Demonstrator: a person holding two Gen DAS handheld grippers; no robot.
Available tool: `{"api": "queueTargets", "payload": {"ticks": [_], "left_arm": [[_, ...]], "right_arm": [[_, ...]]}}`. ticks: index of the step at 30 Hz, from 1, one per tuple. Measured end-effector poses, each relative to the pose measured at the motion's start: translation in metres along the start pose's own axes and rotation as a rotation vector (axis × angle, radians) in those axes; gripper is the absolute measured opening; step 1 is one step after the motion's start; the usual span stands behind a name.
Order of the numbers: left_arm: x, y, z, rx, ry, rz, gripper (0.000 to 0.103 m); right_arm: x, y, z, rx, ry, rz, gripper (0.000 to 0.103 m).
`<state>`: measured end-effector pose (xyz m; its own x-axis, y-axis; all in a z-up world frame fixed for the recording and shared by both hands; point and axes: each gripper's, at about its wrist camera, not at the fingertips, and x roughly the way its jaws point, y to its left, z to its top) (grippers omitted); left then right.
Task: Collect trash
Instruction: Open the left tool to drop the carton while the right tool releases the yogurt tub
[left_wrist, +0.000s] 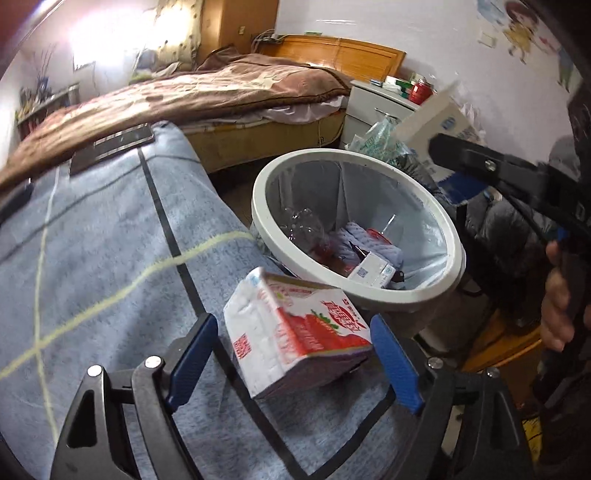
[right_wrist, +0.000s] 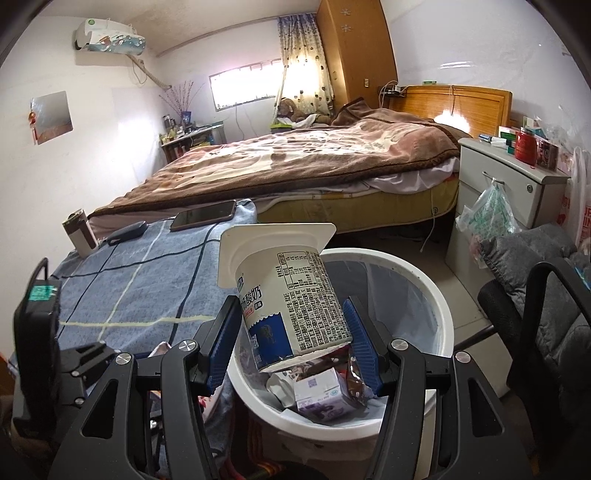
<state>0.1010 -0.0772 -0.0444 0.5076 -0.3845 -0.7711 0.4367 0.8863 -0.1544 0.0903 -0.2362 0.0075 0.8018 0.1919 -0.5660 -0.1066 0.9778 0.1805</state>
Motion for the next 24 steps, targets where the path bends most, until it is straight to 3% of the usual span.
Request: {"api": "queueTargets", "payload": {"ticks": [2,5,11,16,20,24], "left_arm": [[-0.001,0.000,0.000,-0.011,-0.010,-0.022,0.069],[0.000,-0.004,-0.001,-0.012,0.001,-0.041,0.063],[-0.010,-0.002,0.000,-0.044,-0.048,-0.051,0.048],[-0.021,0.005,0.008,-0.083,-0.088,-0.088,0.040],[-0.026,0.002,0.021,-0.061,-0.126,-0.035,0.039],[-0.025,-0.007,0.040,-0.060,-0.153,-0.067,0.038]], "right_arm": [[0.000,-0.002,0.000,0.006,-0.002,0.002,0.059],[0.000,-0.005,-0.001,0.010,0.000,-0.002,0.059],[0.002,-0.004,-0.001,0.008,0.004,-0.003,0.059],[0.002,-0.006,0.000,0.011,0.001,-0.004,0.059],[-0.001,-0.010,0.003,0.022,-0.011,-0.014,0.059],[-0.002,-0.019,0.005,0.025,-0.012,-0.041,0.059]]}}
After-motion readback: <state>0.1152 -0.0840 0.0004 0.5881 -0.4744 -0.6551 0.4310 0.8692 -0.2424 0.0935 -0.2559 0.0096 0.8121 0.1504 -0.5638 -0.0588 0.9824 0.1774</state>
